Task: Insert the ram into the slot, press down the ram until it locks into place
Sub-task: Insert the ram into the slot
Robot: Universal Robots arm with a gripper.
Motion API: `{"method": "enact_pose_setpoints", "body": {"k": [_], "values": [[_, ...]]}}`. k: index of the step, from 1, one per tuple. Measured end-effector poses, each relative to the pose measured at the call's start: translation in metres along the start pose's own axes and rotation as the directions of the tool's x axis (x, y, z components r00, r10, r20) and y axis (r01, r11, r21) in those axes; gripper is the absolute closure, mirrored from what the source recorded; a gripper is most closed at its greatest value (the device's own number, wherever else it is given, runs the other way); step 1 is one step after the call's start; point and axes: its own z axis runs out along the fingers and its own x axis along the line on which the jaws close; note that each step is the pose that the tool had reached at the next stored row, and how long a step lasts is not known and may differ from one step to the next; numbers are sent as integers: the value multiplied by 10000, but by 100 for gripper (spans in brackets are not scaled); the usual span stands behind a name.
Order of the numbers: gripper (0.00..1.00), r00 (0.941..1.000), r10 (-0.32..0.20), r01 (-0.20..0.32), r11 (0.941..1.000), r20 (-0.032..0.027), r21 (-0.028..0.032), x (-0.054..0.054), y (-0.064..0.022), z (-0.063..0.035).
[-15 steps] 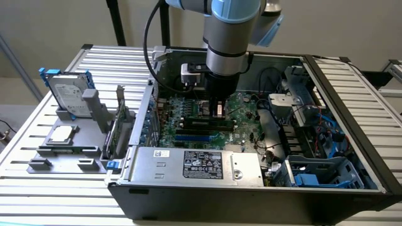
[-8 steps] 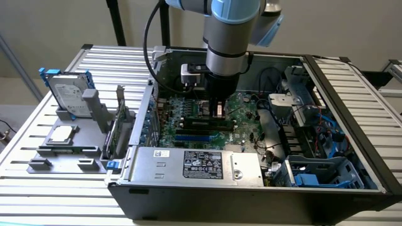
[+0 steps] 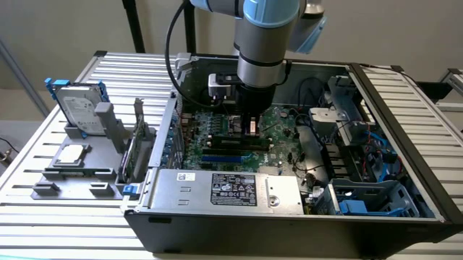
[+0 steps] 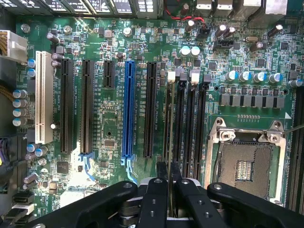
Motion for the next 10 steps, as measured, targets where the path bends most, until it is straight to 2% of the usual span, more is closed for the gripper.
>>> {"method": "enact_pose_setpoints", "body": {"k": [2,3,6,10], "values": [[85,10000,0,0,10000,0,-2,0,0,0],[78,10000,0,0,10000,0,-3,0,0,0],[78,10000,0,0,10000,0,-6,2,1,-14],[78,10000,-1,1,10000,19,-4,3,7,-109]]}}
